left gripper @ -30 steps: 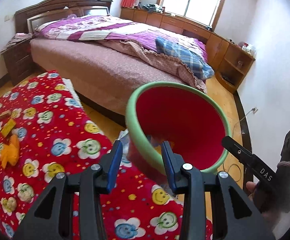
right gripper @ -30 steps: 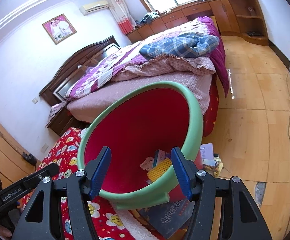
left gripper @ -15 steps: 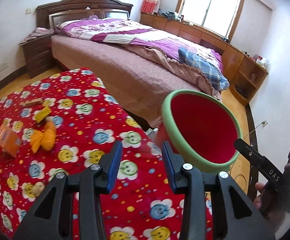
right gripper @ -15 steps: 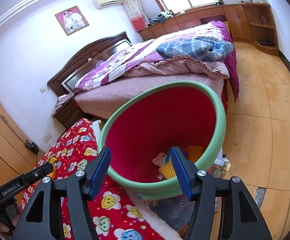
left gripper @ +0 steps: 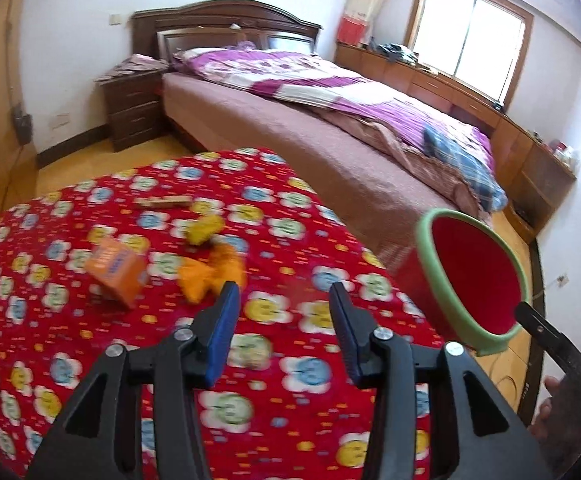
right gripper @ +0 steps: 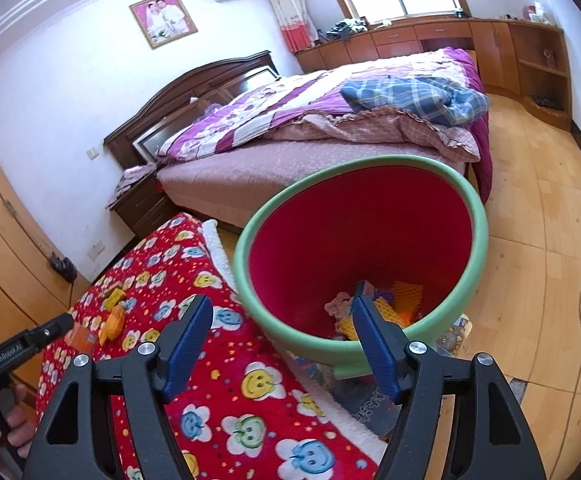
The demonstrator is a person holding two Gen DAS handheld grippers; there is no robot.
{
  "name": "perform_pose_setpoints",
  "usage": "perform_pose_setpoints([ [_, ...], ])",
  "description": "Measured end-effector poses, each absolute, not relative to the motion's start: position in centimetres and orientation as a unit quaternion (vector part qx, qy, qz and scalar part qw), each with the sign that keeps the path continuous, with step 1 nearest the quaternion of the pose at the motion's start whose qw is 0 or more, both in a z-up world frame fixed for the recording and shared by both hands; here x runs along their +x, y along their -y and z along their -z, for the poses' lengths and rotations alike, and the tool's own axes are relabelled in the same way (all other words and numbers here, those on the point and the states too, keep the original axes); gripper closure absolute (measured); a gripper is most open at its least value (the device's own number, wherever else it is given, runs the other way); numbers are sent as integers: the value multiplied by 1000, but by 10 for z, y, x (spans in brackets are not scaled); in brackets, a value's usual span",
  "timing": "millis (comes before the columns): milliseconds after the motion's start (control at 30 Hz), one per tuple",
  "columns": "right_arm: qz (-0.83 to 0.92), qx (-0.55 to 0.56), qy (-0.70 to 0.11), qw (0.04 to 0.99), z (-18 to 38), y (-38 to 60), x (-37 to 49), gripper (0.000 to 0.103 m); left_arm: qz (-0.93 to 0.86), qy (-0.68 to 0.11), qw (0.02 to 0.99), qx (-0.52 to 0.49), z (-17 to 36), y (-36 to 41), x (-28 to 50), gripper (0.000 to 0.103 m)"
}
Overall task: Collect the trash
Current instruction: 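Move both open tools back toward the orange box on the bedspread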
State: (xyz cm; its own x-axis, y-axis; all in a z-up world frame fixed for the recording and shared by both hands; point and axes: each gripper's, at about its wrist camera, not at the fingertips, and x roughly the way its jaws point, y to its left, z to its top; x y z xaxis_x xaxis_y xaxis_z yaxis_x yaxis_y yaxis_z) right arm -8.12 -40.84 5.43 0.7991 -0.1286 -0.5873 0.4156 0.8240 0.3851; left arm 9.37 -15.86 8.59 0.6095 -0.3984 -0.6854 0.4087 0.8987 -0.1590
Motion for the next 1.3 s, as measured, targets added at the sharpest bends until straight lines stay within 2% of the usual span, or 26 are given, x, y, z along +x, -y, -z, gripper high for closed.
perform_pose_setpoints([
  [267,144,245,-297,912,-52,387,-67,29,168,-381,909,-5,-80,99,121,52],
  [500,135,233,-315,910,-47,367,-55,29,129,-401,907,6,-61,65,152,38],
  [667,130,223,-328,909,-43,357,-48,29,117,-412,904,9,-44,57,173,35],
  [1133,130,190,-346,909,-42,338,-33,29,126,-441,889,-5,-8,65,205,35],
  [1300,116,171,-349,914,-46,325,-21,29,137,-441,886,-39,-5,56,206,41],
])
